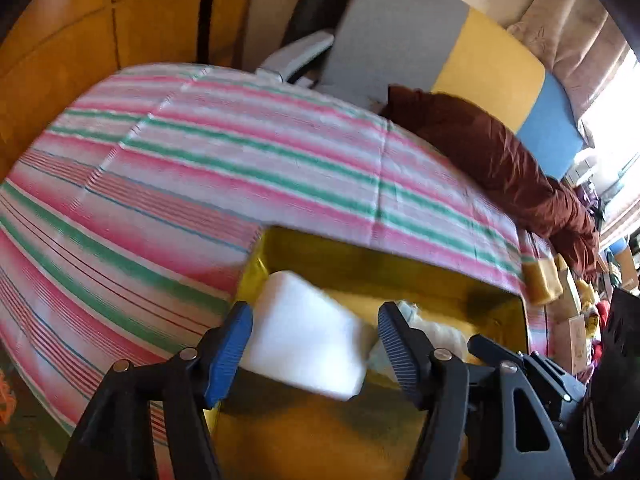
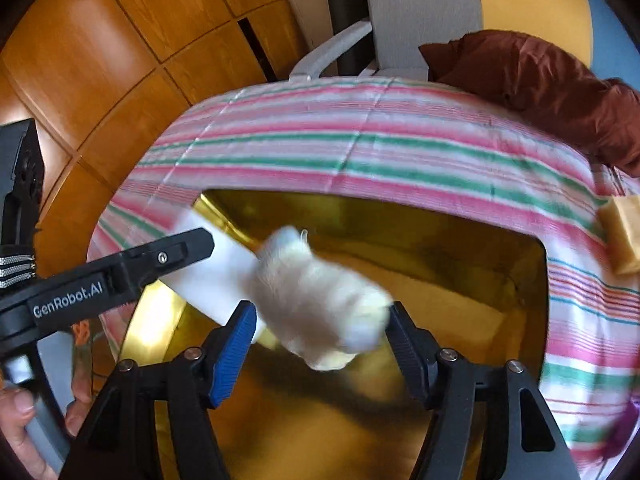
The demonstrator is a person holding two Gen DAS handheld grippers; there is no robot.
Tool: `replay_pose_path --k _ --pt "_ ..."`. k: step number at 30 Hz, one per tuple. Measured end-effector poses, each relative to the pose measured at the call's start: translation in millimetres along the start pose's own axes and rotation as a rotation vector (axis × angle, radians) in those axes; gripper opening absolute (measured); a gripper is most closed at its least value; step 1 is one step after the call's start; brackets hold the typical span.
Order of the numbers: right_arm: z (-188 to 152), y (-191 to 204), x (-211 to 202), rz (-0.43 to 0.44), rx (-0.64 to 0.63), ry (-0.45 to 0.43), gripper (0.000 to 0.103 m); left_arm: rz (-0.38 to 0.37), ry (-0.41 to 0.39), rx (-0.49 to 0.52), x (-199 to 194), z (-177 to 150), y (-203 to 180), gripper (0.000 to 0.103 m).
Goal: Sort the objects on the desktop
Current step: 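Carry both items into the gold tray and open both tools to release, then move both tools back from the tray to the pile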
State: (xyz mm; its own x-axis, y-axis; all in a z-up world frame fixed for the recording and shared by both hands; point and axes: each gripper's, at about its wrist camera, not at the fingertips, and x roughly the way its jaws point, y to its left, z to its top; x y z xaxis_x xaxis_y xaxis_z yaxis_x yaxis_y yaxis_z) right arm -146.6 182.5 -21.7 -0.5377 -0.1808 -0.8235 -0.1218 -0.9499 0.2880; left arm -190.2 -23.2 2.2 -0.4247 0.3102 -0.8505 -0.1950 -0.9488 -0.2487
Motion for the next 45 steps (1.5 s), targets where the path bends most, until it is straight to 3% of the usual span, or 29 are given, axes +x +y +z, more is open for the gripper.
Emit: replay_pose_path --k 3,7,13,18,21,29,35,45 --pt "2 10 -7 0.04 -0.025 -0.032 0.07 -0.047 -0.079 -0.055 -20 5 11 0.066" --pt "-7 16 -23 0.022 -0.061 -0.069 0.072 -0.05 -0.161 -0.159 -46 -4 28 0.066" --pt "-22 5 -32 0.092 0.017 -0.05 0.072 -0.077 -0.205 -0.218 -59 -35 26 0.066" --pt "-36 5 -54 0.123 0.009 -0.086 0.078 -0.117 -0.211 -0.175 -65 -64 3 0.066" --pt "-43 7 -69 0.114 -0.029 -0.107 0.08 -0.138 -0.189 -0.103 -61 -77 -20 0.072" --pt "-64 -26 -120 0.049 -0.002 -0.219 0.084 -0.214 -0.178 -0.021 -62 -101 -61 0.073" --pt "-92 -63 -158 -0.064 0.023 -0.317 0.088 -0.254 -0.158 0.025 -66 -117 -94 0.075" --pt "-143 -173 -194 -0.295 0.132 -0.314 0.091 -0.335 -0.067 0.179 -60 -150 -168 0.076"
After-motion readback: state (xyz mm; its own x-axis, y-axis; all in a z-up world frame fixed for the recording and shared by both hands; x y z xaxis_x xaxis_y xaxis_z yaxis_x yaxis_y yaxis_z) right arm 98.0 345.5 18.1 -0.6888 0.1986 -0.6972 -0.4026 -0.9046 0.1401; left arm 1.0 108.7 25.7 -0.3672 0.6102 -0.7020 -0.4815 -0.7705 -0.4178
